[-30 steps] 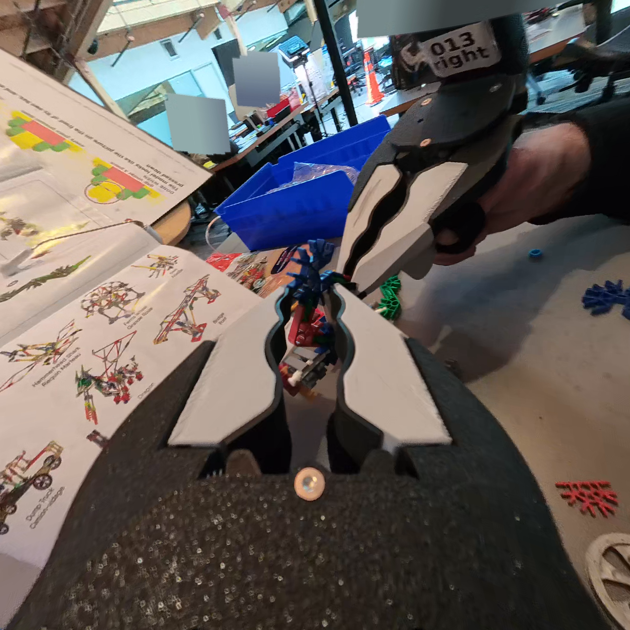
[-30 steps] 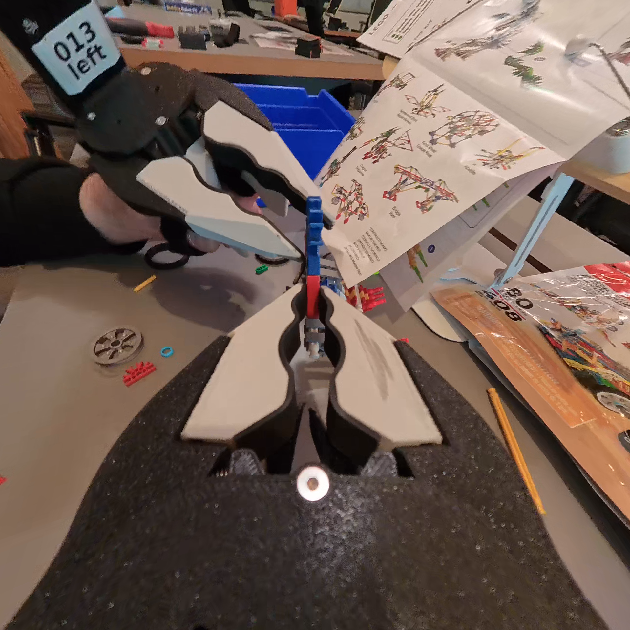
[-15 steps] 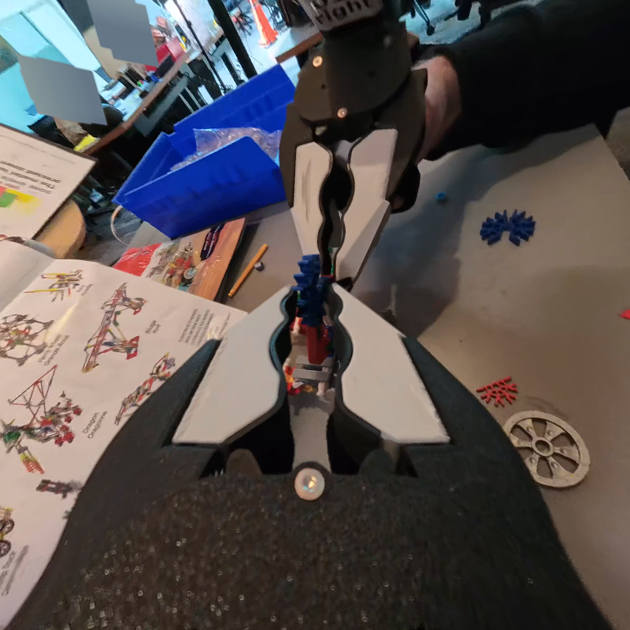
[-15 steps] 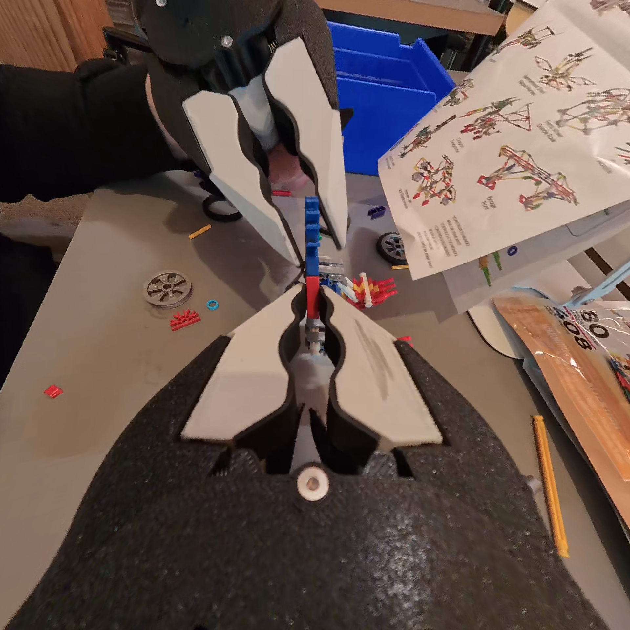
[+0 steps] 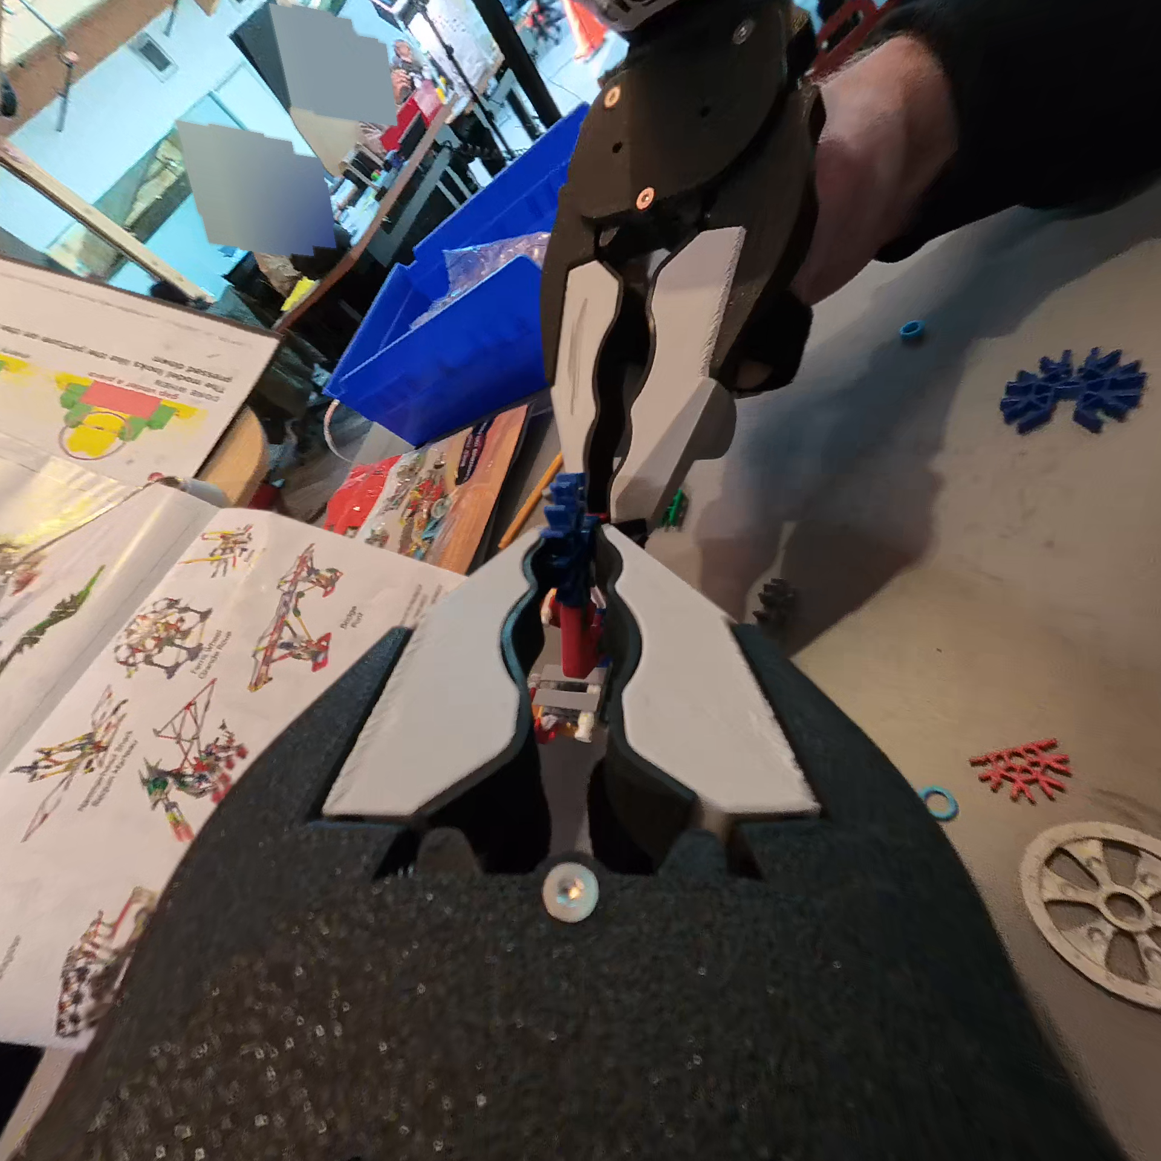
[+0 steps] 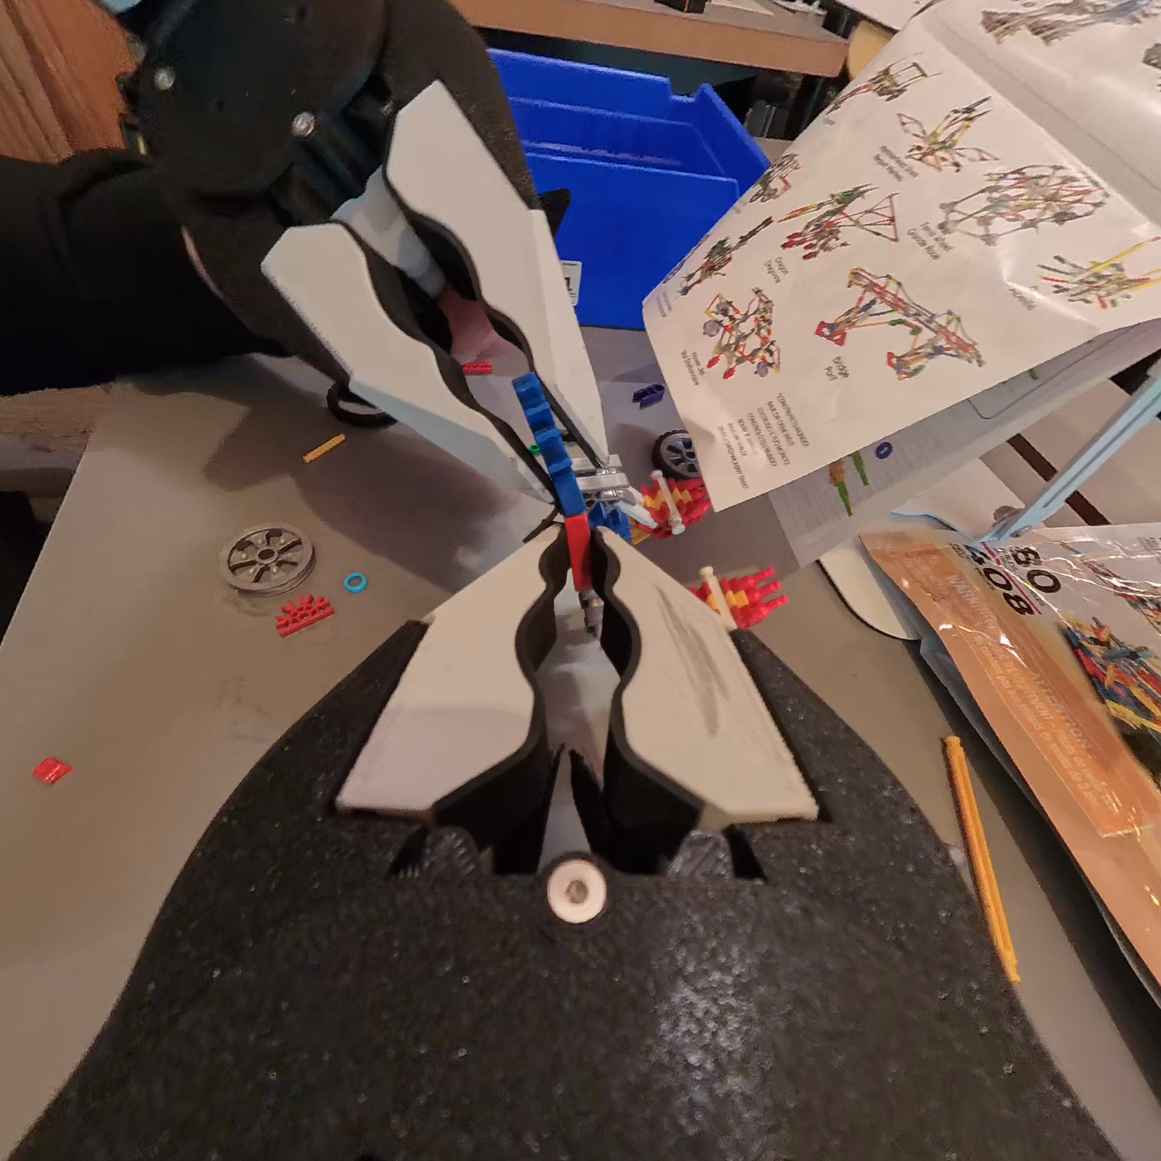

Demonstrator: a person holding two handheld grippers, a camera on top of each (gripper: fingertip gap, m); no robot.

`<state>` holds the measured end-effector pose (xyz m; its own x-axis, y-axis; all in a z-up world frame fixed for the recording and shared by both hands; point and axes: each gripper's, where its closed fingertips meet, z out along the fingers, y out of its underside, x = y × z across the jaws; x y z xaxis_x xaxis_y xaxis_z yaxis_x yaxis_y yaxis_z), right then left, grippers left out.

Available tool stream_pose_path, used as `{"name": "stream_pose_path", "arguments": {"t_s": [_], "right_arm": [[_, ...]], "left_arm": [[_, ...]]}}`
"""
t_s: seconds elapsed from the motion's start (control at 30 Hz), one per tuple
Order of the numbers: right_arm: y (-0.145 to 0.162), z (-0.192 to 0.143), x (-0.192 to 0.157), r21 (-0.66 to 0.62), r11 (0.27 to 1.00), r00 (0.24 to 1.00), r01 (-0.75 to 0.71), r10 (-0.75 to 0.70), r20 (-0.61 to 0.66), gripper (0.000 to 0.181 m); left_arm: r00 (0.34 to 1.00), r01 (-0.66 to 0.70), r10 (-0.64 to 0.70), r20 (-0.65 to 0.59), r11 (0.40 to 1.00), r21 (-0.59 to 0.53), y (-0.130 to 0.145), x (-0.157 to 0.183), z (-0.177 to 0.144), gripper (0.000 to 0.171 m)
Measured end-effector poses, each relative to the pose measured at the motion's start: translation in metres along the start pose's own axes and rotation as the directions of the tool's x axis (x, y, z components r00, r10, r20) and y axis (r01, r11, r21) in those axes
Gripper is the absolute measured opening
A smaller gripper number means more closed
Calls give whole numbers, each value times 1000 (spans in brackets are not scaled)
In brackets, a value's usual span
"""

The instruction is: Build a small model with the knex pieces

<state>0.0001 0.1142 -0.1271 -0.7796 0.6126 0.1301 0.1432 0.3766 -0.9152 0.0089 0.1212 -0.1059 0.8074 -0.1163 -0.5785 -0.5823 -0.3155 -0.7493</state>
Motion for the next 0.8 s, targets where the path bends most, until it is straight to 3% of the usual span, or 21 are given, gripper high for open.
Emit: {"name": "stream_pose_path", "arguments": {"t_s": [0.2,0.4,0.5,0.6,0.67,0.8], "right_arm": [[-1,-2,14,8,999,996,-51,52,-67,6],[-1,-3,19,9,999,993,-51,52,-108,6],[-8,-7,16,34,999,997,0,3,-83,7],[-14,-11,8,65,995,996,73,-69,-59,12],[-14,-10,4,58,992,992,115,-112,-57,19],[-14,-9,-6,76,989,992,128,-128,-6,18]], "left_arm": [[985,-90,93,148,996,-25,-1,-8,8,7],[969,-135,141,202,990,-41,-1,-11,10,6],[994,-33,29,109,999,30,-9,-9,7,4],[991,129,-122,-60,983,132,-19,-2,0,0],[978,178,-158,-136,972,153,-22,5,-1,1],[950,248,-199,-239,949,196,-25,11,-7,1]]}}
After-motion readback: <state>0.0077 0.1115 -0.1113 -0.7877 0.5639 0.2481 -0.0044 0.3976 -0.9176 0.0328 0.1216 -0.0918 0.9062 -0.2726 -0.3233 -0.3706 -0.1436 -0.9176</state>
